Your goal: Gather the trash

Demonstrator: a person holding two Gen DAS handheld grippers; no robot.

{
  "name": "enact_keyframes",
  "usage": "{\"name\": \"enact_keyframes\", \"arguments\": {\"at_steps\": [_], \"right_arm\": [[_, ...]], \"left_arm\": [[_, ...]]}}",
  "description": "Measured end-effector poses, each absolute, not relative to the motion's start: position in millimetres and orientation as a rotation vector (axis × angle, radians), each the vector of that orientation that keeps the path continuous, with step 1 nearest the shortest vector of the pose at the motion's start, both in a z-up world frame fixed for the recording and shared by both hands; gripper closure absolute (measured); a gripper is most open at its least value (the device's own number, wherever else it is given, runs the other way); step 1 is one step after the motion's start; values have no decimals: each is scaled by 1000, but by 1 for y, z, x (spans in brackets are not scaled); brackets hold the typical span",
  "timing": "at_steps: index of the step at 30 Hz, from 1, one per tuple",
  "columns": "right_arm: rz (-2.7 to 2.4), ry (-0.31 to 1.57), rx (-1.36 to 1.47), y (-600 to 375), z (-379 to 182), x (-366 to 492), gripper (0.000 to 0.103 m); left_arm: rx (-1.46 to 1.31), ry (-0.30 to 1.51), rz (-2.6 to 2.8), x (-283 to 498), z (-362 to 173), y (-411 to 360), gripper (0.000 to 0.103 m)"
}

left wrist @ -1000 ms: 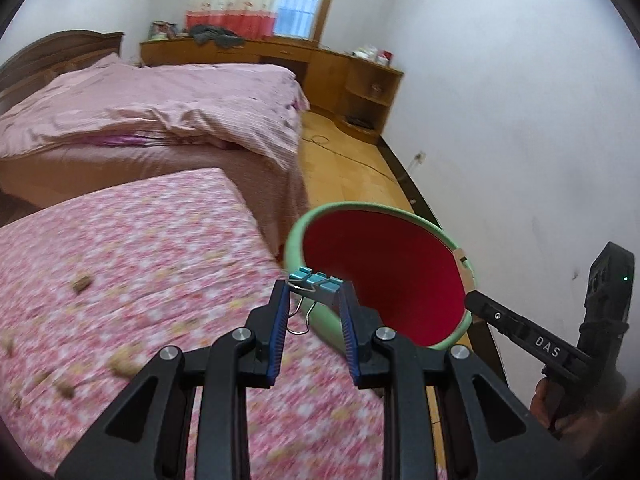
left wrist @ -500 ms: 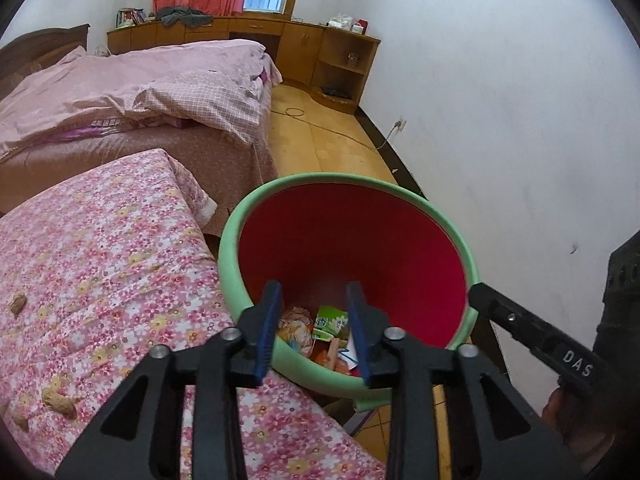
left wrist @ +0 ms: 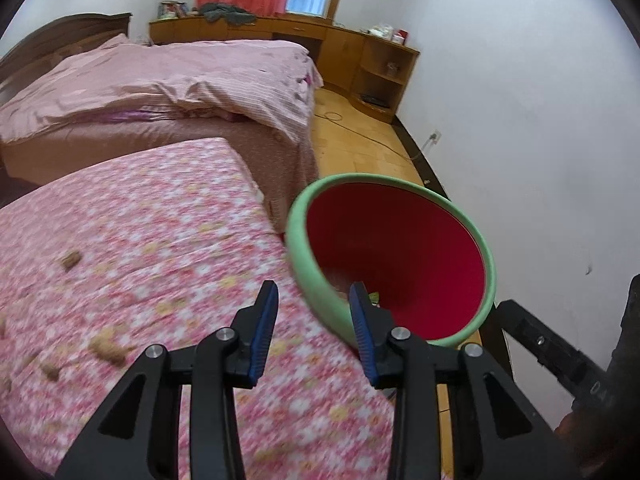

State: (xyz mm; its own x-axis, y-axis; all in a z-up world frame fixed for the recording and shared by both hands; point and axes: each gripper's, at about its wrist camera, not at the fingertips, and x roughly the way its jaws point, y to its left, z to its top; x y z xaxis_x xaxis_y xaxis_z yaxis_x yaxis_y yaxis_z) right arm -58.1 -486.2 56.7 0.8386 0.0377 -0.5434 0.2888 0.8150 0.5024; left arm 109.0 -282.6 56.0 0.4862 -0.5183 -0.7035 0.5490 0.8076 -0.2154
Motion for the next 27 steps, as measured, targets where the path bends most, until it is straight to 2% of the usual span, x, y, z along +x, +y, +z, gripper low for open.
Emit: {"name": "enact_keyframes", "arguments": {"at_steps": [16, 19, 21, 27], "right_arm": [[55, 619, 508, -393, 77, -68, 85], [83, 622, 468, -369, 85, -71, 78], [92, 620, 443, -355, 89, -73, 66], [143, 601, 366, -317, 101, -79, 63]], "left_arm": [[-63, 764, -441, 62, 91, -155, 66], [-95, 741, -393, 51, 97, -127, 66], [-109, 729, -358, 43, 99, -107, 66], [-142, 696, -281, 18, 105, -60, 65]]}}
